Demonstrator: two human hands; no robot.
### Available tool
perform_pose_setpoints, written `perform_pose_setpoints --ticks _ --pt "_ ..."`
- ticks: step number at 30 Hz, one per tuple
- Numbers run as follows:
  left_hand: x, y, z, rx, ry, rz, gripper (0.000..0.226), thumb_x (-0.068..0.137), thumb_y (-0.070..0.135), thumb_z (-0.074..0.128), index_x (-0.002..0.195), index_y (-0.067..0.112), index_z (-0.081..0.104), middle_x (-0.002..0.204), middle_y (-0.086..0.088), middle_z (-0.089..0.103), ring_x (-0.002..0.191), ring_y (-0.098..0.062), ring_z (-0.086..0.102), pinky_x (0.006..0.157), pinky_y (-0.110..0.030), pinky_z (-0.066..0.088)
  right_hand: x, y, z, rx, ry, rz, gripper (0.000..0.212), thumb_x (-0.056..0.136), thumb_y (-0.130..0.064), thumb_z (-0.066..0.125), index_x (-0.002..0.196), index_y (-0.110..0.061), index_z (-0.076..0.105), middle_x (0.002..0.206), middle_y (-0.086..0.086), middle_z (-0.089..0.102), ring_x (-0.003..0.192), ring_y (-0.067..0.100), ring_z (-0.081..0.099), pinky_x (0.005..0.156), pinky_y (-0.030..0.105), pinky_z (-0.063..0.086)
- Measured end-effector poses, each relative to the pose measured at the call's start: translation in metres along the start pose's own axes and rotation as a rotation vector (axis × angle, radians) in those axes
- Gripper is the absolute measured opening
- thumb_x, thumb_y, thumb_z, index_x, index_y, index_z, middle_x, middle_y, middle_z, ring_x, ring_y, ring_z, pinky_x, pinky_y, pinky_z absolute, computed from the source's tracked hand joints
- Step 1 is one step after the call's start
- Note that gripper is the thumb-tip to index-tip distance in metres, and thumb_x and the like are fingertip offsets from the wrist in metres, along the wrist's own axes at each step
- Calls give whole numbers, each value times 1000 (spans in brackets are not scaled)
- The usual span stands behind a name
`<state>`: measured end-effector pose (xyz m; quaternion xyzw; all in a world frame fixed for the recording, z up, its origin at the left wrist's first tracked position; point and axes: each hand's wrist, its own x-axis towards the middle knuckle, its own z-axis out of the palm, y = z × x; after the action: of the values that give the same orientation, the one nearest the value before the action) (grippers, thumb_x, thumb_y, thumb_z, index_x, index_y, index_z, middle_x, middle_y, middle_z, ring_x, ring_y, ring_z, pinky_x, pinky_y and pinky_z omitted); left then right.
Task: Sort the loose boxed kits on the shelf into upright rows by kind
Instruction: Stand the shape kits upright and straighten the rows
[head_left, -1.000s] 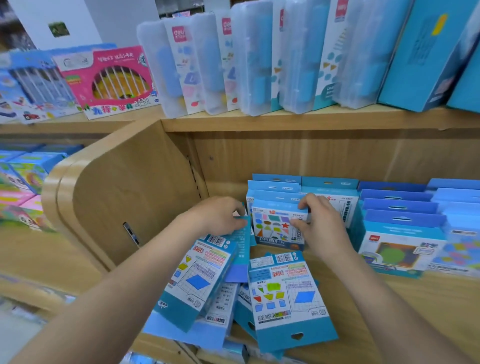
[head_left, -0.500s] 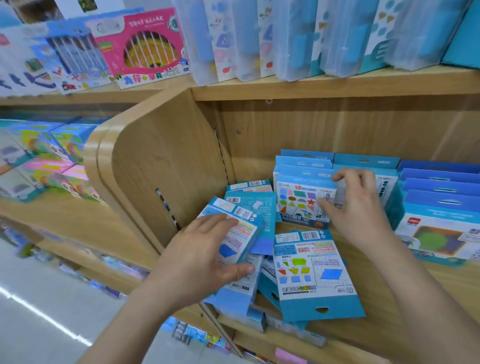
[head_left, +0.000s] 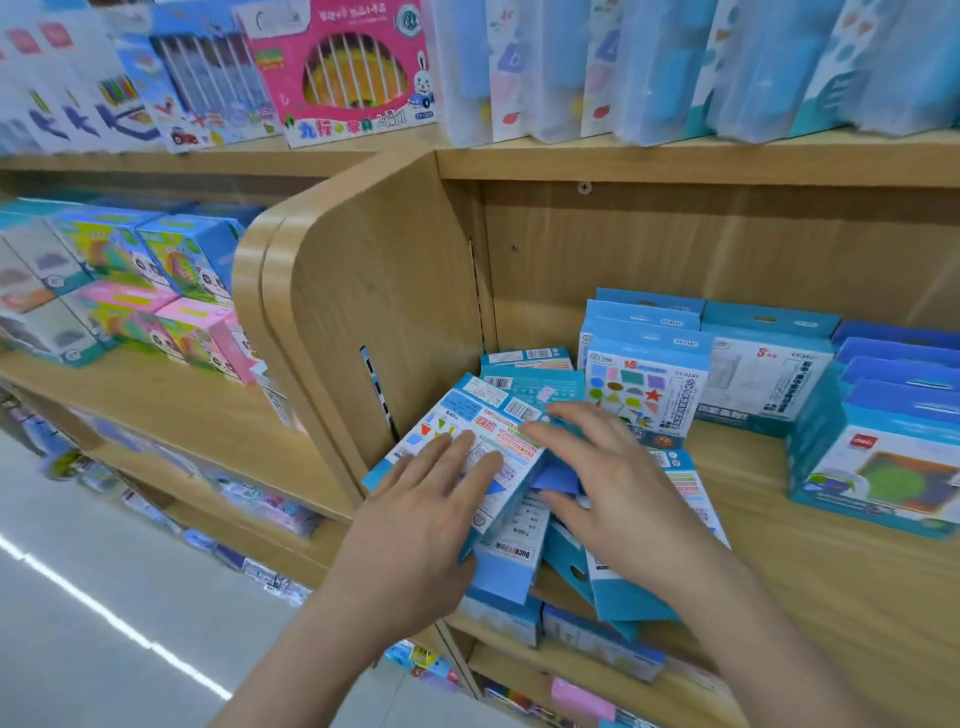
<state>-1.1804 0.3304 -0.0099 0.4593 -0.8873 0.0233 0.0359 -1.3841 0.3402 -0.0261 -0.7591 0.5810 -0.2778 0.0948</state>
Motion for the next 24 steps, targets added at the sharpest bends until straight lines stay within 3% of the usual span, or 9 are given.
perform_pose_setpoints --ticks 3,6,10,12,14,17,19,21,24 --pt "-4 -8 8 -89 222 134 74 46 8 83 117 18 66 123 -1 64 110 -21 63 79 -36 57 1 -4 7 -67 49 -41 53 74 -22 77 121 -32 56 138 0 48 135 22 33 95 53 41" --pt "-1 -12 7 -141 470 226 53 61 -13 67 108 11 71 114 -2 69 106 -20 65 82 -41 57 3 -14 13 -103 94 -97 56 70 -24 76 121 -33 52 133 -5 52 132 18 39 88 48 37" --pt "14 -3 -13 -208 683 278 42 83 -5 39 106 9 71 111 -1 69 106 -15 62 99 -37 45 6 -26 14 -2 207 -131 58 70 -14 67 123 -29 52 130 -13 53 123 4 42 95 37 33" --pt "21 4 -28 -277 797 266 29 89 -1 52 111 9 68 115 0 66 110 -18 59 102 -39 42 6 -28 3 163 327 -83 47 75 -12 65 118 -28 56 120 -15 61 113 2 50 91 29 38" --pt "26 8 -43 -343 872 141 37 87 13 66 123 9 59 126 3 56 121 -17 51 106 -34 38 4 -32 -19 515 385 66 28 84 -17 68 109 -26 59 106 -15 68 99 3 61 83 22 47" --pt "26 17 -59 -789 672 -161 50 82 26 71 127 26 52 129 15 55 120 4 49 97 -12 40 -3 -28 -51 1043 464 264 19 80 -15 67 97 -20 62 90 -9 74 86 7 70 72 21 55" --pt "25 26 -57 -1210 421 -212 43 78 27 69 119 28 56 109 15 68 105 -3 62 83 -26 55 -10 -24 -64 1133 469 323 24 73 -24 64 97 -20 63 90 -4 75 83 13 71 68 24 57" --pt "25 31 -49 -1274 388 -190 39 76 26 67 114 26 59 99 11 73 94 -13 68 75 -40 59 -17 -21 -70 1118 463 358 30 71 -26 63 100 -19 63 90 -1 75 83 16 72 66 26 58" --pt "25 37 -47 -1311 374 -146 40 77 24 66 117 23 60 96 10 73 90 -14 70 67 -33 59 -25 -19 -71 1121 473 402 35 71 -28 64 103 -17 62 93 3 75 86 21 72 71 34 60"
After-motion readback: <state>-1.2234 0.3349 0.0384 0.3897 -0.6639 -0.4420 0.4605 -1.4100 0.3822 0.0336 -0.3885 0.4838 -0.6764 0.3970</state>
